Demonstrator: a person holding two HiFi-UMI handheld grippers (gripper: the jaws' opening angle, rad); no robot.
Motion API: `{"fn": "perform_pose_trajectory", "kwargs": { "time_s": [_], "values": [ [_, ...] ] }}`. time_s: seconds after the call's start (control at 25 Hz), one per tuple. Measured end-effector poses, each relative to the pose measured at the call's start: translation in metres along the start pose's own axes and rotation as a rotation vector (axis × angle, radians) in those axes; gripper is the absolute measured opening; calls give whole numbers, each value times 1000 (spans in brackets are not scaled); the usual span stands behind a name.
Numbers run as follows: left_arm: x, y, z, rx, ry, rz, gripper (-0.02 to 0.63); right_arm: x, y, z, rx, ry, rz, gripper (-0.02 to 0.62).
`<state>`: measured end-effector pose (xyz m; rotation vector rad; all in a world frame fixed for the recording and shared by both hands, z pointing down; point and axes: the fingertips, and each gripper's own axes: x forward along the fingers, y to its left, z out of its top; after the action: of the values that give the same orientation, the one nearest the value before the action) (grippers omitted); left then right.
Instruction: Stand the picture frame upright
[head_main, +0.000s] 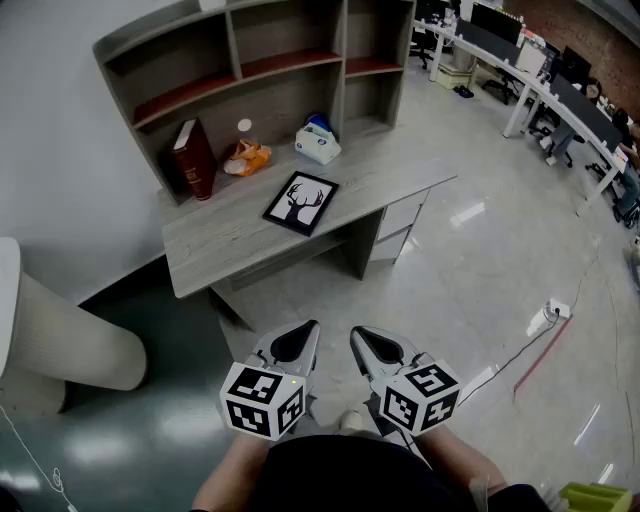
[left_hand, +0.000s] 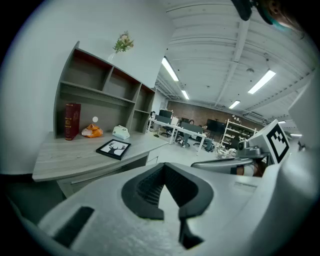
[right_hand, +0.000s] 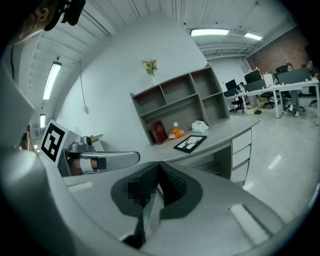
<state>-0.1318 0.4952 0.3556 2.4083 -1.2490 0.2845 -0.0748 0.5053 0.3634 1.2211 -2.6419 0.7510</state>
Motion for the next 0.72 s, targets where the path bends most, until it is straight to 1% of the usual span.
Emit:
{"fn": "perform_pose_trajectory", "kwargs": {
  "time_s": [0.2, 0.52, 0.72],
  "values": [
    [2, 7, 0, -7, 2, -12, -5, 7, 1, 1, 46, -12, 16, -3],
    [4, 20, 1, 1, 20, -25, -5, 24, 4, 1, 32, 6, -2, -3],
    [8, 38, 4, -2, 31, -19, -5, 37, 3, 2, 32, 22, -17, -3]
  ]
}}
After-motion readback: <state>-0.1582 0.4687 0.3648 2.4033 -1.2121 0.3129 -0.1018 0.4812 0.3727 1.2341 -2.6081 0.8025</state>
